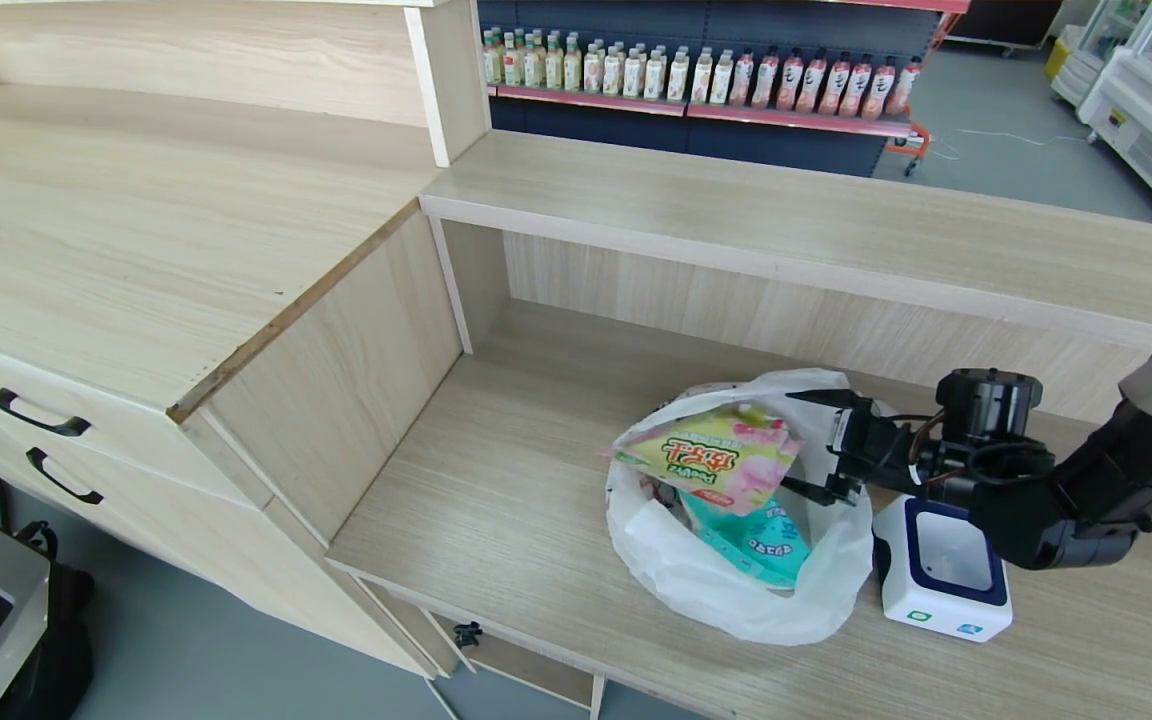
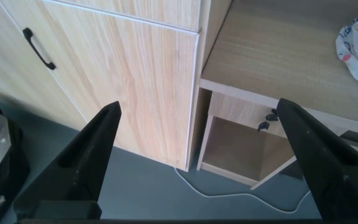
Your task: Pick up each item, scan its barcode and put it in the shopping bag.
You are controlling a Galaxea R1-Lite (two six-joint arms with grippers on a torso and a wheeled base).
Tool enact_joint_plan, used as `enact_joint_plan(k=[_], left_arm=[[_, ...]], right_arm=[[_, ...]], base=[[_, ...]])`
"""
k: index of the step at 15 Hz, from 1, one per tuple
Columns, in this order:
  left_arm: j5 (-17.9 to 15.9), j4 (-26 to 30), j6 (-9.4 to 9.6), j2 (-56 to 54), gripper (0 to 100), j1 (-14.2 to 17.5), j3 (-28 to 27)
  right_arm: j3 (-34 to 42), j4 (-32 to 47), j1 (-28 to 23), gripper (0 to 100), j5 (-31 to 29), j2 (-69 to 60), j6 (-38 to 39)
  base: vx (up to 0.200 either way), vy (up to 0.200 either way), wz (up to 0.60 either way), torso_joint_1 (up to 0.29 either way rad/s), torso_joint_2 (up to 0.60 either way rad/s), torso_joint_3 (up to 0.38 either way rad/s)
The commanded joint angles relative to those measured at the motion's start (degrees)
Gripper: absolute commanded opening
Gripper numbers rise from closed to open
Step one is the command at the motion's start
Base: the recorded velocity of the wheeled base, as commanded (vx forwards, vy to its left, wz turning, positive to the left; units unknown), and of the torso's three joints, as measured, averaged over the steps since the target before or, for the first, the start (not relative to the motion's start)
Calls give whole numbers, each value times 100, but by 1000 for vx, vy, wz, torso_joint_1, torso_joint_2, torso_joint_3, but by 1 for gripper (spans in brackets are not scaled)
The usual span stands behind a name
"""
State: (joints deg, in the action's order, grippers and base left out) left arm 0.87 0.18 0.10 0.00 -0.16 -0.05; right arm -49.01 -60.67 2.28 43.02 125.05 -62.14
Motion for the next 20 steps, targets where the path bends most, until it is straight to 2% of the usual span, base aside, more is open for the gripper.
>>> enact_joint_plan(k=[1, 3, 6, 8, 9, 17, 20], left_arm=[[1, -1, -1, 0, 100, -2, -4], [1, -1, -1, 0, 100, -2, -4], [1, -1, -1, 0, 100, -2, -4], [1, -1, -1, 0, 100, -2, 5], [1, -1, -1, 0, 100, -2, -4], [1, -1, -1, 0, 100, -2, -4], [1, -1, -1, 0, 100, -2, -4]], right_arm=[[-12, 82, 1, 100, 5, -200, 0], [-153, 310, 9, 100, 5, -737, 202], [-250, 803, 27, 100, -13, -1905, 1107], [-259, 1383, 18, 100, -31, -2661, 1503], [-250, 1998, 9, 100, -31, -3171, 1634], [-223, 4125, -413, 100, -39, -4885, 1907], [58, 4230, -439, 100, -39, -5298, 1854]], base=[[0, 0, 0, 0, 0, 0], [0, 0, 0, 0, 0, 0], [0, 0, 0, 0, 0, 0], [0, 0, 0, 0, 0, 0], [0, 0, 0, 0, 0, 0], [0, 0, 0, 0, 0, 0], [0, 0, -200, 1, 4, 2]])
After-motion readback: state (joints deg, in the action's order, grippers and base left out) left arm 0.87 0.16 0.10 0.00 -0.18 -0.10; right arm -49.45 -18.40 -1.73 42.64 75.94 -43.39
